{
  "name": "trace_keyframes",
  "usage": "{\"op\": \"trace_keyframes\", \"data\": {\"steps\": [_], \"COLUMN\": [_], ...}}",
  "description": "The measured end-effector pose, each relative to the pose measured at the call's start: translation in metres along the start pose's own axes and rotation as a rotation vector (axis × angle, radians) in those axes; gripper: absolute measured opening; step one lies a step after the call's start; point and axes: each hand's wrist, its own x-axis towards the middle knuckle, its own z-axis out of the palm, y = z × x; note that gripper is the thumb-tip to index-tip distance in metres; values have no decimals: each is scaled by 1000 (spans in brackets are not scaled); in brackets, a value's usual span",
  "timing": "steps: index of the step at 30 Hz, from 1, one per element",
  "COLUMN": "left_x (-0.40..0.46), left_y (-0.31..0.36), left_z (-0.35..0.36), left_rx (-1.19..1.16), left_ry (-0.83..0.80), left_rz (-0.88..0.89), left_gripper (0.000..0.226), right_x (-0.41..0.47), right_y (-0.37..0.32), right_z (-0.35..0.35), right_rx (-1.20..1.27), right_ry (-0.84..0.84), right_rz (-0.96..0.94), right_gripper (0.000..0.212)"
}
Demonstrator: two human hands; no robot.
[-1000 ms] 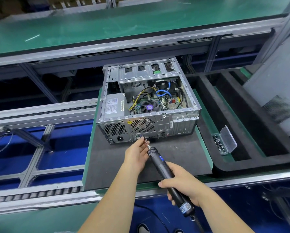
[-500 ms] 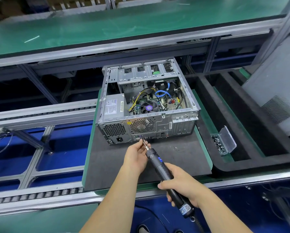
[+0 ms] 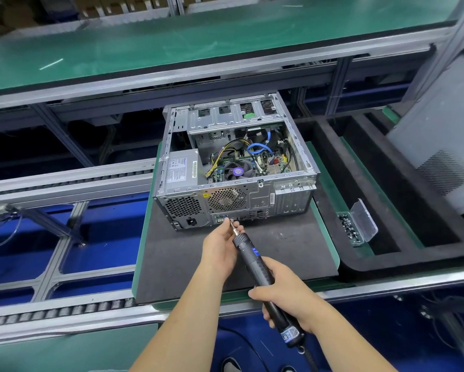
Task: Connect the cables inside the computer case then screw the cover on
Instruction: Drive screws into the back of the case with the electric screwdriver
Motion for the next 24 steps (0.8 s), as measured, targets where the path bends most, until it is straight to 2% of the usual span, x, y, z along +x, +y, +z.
{"op": "trace_keyframes", "data": {"steps": [7,9,10,11,12,13,15,16,17,18,19,21,23,24], "left_x": [-5,-9,-13,-18,-22,-30,-36,-31,-24,-15,-6,12,22,25], "left_y": [-4,-1,1,5,10,18,41,56,73,89,104,118,115,111], "left_z": [15,19,20,20,21,25,43,56,70,83,94,103,95,90], "left_rx": [104,250,395,602,842,1056,1256,1308,1378,1501,1668,1968,2126,2155], "left_ry": [26,102,166,244,305,295,154,113,117,133,115,-39,-108,-75], "left_rz": [84,160,245,393,612,855,1287,1411,1462,1423,1302,901,586,520], "left_gripper": [11,17,24,29,32,31,27,26,26,27,29,30,41,44], "right_x": [0,-1,-2,-2,-3,-3,-3,-4,-4,-4,-4,-5,-5,-5], "right_y": [3,2,2,2,2,2,2,2,3,3,4,5,6,6], "right_z": [3,0,-2,-3,-4,-6,-9,-10,-10,-11,-11,-12,-12,-13], "right_rx": [11,22,29,38,46,54,63,67,72,76,81,86,91,94], "right_ry": [54,65,69,72,74,75,77,76,74,74,76,80,79,76], "right_rz": [-58,-70,-75,-79,-84,-89,-100,-105,-109,-112,-111,-107,-103,-102], "right_gripper": [53,54,54,55,55,54,52,50,49,49,49,49,50,51]}}
